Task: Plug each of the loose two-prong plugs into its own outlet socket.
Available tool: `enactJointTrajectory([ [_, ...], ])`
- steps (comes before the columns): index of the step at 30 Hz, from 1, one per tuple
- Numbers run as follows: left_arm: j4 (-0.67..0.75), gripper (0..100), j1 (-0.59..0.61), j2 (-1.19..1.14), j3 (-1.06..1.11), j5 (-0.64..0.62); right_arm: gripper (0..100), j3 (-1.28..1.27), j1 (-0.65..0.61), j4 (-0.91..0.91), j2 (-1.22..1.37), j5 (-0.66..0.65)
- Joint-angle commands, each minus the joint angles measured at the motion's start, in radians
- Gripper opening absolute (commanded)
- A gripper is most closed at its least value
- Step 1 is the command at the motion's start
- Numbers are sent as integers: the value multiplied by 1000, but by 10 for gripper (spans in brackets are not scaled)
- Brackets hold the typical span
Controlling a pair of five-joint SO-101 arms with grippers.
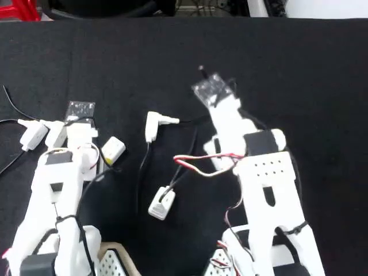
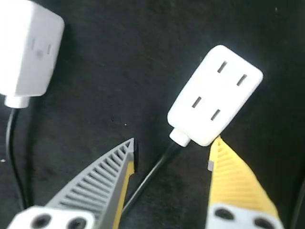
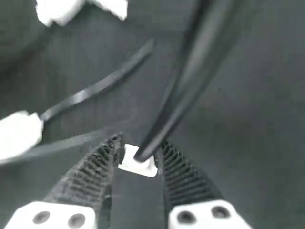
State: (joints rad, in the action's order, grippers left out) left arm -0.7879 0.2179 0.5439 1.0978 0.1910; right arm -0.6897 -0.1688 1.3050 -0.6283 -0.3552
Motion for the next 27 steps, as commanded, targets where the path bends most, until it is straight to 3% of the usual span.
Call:
enactJointTrajectory([
  [1, 11, 249, -13, -12, -47, -6, 11, -90, 17, -18, 73, -75],
  [7, 18, 249, 8, -12, 5, 55, 11, -41, 29, -133, 456, -216],
  [15, 31, 249, 42, -21, 12, 83, 54, 134, 34, -167, 803, -259],
  [20, 69, 249, 39, -12, 39, 81, 173, 203, 32, -78, 828, -267],
  [27, 68, 249, 39, -12, 41, 83, 173, 245, 57, 43, 708, -293],
])
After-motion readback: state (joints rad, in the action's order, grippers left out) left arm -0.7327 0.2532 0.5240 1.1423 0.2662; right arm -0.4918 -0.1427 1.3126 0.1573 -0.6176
